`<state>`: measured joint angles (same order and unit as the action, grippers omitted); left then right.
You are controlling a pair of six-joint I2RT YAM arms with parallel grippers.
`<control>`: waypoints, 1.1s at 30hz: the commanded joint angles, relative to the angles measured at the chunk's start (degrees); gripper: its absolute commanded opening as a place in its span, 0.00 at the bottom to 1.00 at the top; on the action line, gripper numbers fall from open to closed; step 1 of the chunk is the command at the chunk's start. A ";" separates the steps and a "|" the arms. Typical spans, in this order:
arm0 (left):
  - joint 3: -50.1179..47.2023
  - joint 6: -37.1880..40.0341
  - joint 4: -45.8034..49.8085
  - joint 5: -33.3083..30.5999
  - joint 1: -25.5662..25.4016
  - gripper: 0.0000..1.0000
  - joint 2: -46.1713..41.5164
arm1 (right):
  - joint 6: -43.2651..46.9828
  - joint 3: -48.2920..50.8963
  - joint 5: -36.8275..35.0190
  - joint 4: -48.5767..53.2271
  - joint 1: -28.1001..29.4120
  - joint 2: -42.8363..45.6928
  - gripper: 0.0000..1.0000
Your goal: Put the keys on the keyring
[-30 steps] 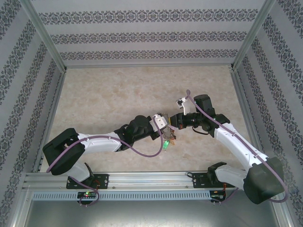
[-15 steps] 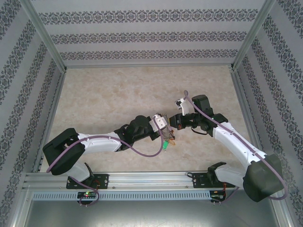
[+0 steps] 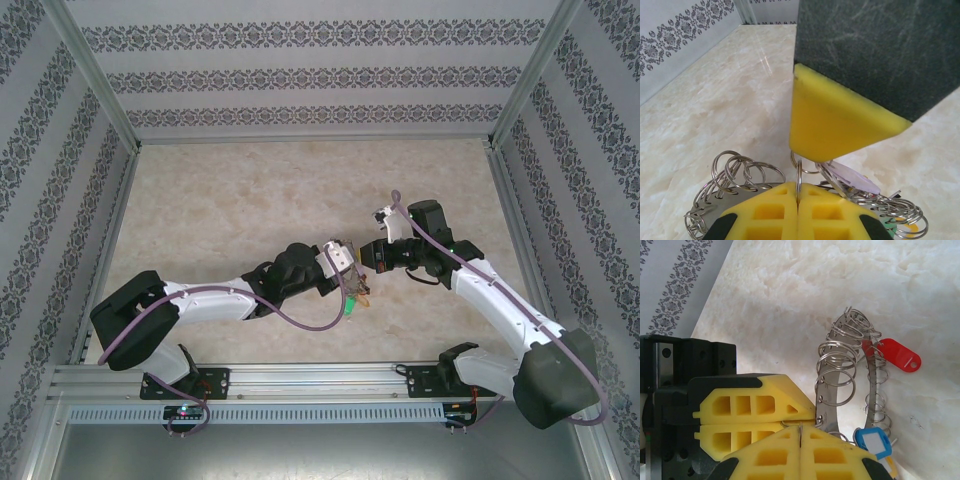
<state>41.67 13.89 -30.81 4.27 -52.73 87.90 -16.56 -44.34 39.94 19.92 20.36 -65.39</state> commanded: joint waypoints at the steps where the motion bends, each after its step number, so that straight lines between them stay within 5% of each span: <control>1: 2.67 -1.25 -0.07 -0.13 1.14 0.00 -1.06 | 0.01 -1.27 1.51 -0.21 -0.13 1.31 0.00; 33: 7.21 -7.62 1.13 -5.19 1.23 0.00 4.04 | 0.56 -4.02 2.94 -1.49 -2.14 -1.59 0.00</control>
<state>47.29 8.03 -27.44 1.45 -52.38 91.29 -16.49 -46.57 40.49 18.65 18.83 -67.66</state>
